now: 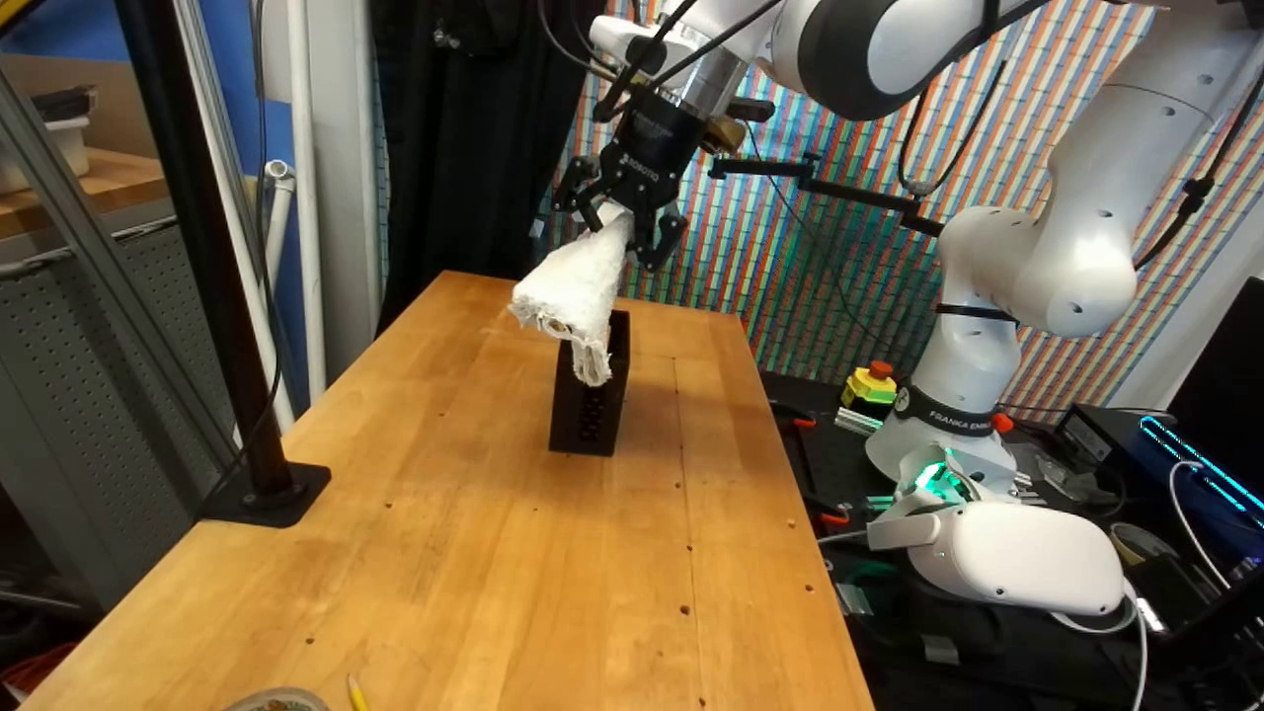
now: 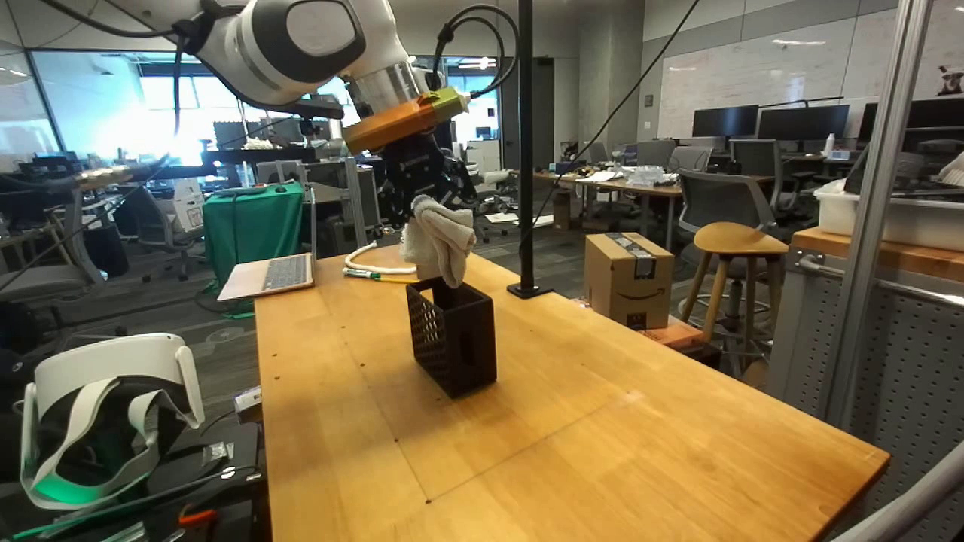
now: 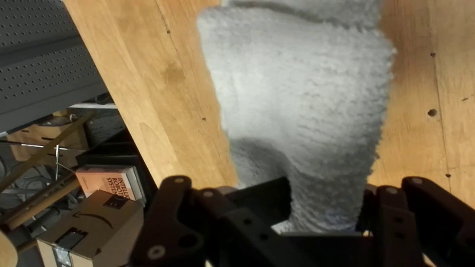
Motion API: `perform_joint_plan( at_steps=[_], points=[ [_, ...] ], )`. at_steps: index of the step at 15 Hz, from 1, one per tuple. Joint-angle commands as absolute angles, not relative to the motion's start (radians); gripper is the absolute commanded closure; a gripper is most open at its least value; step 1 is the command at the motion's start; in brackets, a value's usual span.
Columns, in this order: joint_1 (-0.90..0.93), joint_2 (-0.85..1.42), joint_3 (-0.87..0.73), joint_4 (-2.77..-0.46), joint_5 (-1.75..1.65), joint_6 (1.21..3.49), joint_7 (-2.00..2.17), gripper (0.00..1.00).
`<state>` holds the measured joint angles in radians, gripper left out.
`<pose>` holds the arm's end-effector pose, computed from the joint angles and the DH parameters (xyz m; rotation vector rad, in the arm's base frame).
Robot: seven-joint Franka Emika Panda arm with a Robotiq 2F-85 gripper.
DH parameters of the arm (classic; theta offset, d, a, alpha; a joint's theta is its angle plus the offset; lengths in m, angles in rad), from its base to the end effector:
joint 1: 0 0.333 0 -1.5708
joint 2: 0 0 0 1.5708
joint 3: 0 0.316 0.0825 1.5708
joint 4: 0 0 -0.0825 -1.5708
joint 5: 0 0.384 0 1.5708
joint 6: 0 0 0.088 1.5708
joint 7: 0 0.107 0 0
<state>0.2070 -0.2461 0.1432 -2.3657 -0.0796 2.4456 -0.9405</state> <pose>0.4611 0.1706 0.4552 2.2904 1.8238 0.4146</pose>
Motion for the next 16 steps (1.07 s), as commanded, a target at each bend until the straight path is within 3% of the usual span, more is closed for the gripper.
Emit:
perform_joint_plan(
  at_steps=[1, 15, 16],
  points=[
    [0.180, -0.188, 0.129, -2.371, -0.160, 2.496, -0.894, 0.94],
    [0.167, -0.053, 0.141, -2.388, -0.201, 2.459, -0.885, 0.94],
    [0.167, -0.058, 0.143, -2.387, -0.201, 2.461, -0.884, 0.88]
  ],
)
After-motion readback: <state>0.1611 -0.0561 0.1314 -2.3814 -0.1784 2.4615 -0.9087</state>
